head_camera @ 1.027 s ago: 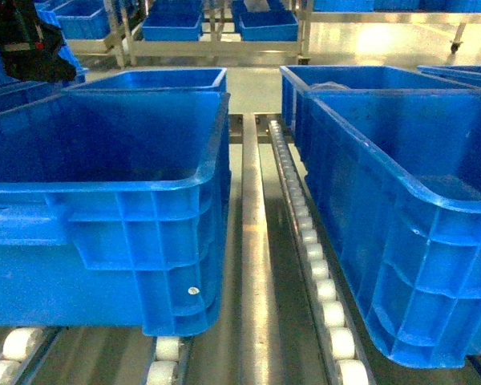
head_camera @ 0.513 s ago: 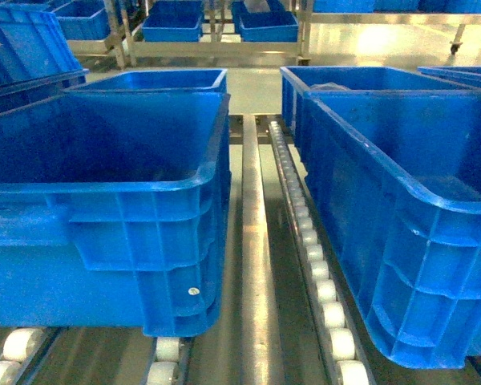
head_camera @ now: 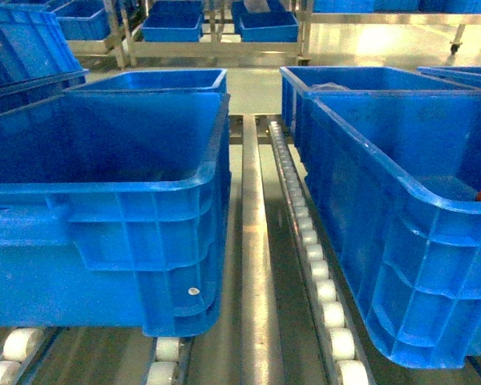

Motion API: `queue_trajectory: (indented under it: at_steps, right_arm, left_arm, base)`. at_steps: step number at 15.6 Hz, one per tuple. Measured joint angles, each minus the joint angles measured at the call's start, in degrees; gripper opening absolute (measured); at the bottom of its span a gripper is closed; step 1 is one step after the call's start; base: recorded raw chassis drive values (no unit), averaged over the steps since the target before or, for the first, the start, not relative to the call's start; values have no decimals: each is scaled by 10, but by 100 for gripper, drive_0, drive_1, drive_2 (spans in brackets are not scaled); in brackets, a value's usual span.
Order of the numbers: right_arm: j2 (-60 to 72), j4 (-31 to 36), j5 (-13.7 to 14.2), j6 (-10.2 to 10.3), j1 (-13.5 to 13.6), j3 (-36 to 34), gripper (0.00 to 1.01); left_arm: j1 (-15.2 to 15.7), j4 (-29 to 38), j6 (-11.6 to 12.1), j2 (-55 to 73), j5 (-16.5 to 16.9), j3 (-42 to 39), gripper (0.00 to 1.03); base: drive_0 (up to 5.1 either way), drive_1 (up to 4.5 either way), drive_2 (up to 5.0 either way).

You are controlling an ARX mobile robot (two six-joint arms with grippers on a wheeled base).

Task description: Sort blue parts and orange caps into right shelf containers

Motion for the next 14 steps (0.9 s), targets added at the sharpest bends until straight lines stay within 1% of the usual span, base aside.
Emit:
queue_trajectory:
  at_steps: [1,2,3,4,8,11,14]
  right_arm:
    - [2,33,0,0,0,-16,2]
    - [-8,10,0,0,0,-25,2]
    - [-73,-40,0,0,0,-45,2]
    - [-98,-56,0,0,0,-45,2]
    - [-222,-166,0,0,0,-55,2]
    - [-295,-236,0,0,0,-56,2]
    - [-356,-292,0,0,0,-56,2]
  left_arm:
    - [0,5,0,-14,0,-11,2]
    - [0,36,0,-13,0,-28,2]
    - [0,-22,0,-60,0,-55,2]
    - [0,-34,0,-82,0,-57,2]
    - [0,-144,0,-215,0,-69,2]
    - [0,-216,0,-293,0,-69,2]
    - [0,-275,0,-358,0,-69,2]
  base:
    - [0,0,0]
    - [0,0,0]
    - [0,0,0]
    - [0,0,0]
    - [0,0,0]
    - [0,0,0]
    - [0,0,0]
